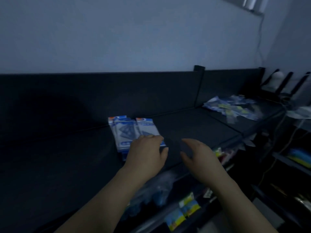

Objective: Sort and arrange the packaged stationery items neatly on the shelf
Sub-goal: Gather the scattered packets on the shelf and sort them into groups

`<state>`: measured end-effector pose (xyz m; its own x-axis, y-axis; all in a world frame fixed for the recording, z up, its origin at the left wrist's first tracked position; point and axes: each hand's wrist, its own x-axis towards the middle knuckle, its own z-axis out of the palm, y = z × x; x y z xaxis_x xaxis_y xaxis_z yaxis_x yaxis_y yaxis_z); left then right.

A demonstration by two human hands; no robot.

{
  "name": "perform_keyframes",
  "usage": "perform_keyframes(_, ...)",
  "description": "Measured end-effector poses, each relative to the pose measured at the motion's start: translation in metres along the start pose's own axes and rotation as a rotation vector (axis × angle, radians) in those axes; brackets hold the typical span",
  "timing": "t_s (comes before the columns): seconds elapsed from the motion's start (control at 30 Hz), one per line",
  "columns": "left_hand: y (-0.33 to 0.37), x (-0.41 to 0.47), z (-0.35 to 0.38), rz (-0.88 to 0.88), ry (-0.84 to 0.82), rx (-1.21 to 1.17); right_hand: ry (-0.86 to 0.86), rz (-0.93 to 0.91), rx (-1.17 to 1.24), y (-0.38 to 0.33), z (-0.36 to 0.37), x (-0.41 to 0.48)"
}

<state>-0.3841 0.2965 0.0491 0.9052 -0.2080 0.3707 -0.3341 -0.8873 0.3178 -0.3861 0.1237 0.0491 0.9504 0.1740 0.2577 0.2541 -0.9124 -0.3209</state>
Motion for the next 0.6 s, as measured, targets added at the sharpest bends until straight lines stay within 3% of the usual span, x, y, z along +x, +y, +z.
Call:
perform_keyframes(0.23,0.076,0.062,0.059,0.060,-0.020,-0.036,0.010,0.095,-0.032,0.108,-0.033,0.008)
perform_keyframes(0.6,0.131,0.196,0.128,0.148,-0.093,0.013,0.042,0.223,-0.052,0.222,-0.060,0.073)
